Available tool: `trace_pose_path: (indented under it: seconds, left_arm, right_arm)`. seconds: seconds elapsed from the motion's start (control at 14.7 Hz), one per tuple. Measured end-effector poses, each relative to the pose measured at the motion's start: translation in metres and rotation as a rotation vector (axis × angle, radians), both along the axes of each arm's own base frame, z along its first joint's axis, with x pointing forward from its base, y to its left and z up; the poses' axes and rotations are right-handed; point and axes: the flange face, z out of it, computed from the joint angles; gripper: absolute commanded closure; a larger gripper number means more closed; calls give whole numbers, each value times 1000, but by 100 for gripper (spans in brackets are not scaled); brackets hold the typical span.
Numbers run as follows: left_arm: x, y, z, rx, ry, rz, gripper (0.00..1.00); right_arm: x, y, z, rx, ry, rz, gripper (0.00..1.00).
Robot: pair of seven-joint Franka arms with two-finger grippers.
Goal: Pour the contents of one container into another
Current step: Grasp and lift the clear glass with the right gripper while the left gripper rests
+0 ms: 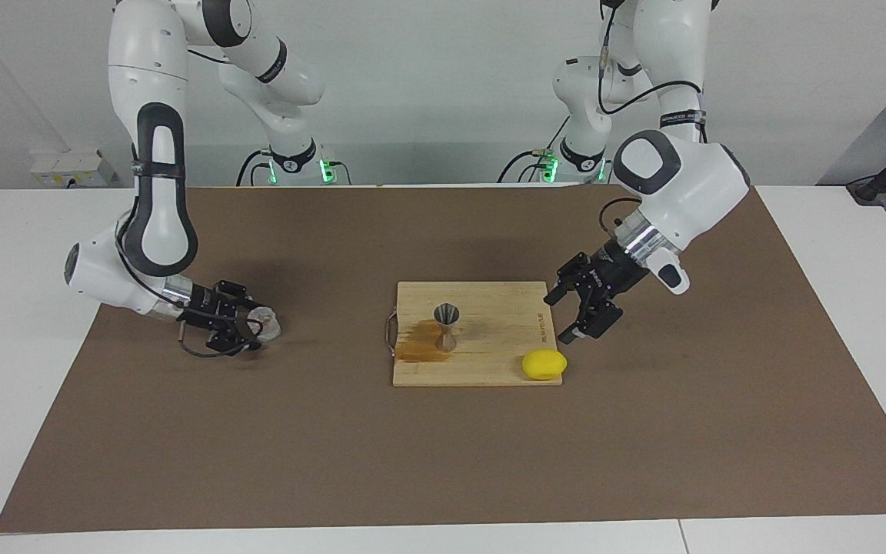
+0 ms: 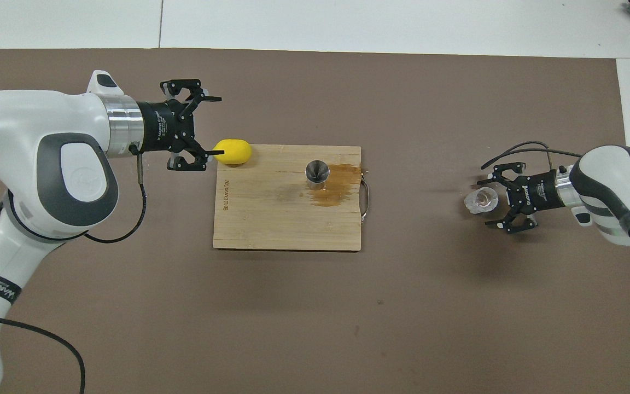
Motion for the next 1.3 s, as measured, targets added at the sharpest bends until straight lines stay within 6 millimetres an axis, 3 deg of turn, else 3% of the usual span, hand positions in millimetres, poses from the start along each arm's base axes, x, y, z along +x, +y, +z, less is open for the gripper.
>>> trace_pose_path:
  seconds: [0.14, 0.2, 0.27, 0.41, 0.55, 0.75, 1.02, 1.16, 1.3]
  left_arm:
    - [3, 11, 11, 80, -28, -37, 0]
    - [6, 21, 16, 107, -31, -43, 0]
    - [10, 33, 20, 129, -29, -45, 0]
    - [14, 59, 30, 213, -34, -65, 0]
    - [11, 78, 41, 321, -42, -107, 0]
    - [-1, 102, 53, 428, -39, -239, 0]
    - [-16, 155, 63, 510, -89, -533, 0]
    - [-20, 164, 65, 577, -112, -678, 0]
    - [-25, 159, 66, 641, -132, -840, 0]
  right_arm:
    - [-3, 1, -3, 6, -2, 10, 1]
    - [-4, 1, -4, 7, -2, 12, 6]
    - [-4, 1, -4, 7, -1, 12, 22]
    - [-4, 1, -3, 8, -3, 12, 68]
    - [-4, 0, 2, 9, -8, 12, 99]
    - [-3, 0, 4, 10, -11, 13, 100]
    - [7, 3, 25, -2, -25, -18, 100]
    - [16, 22, 47, -13, -18, -41, 100]
    - [28, 52, 71, -24, -3, -72, 100]
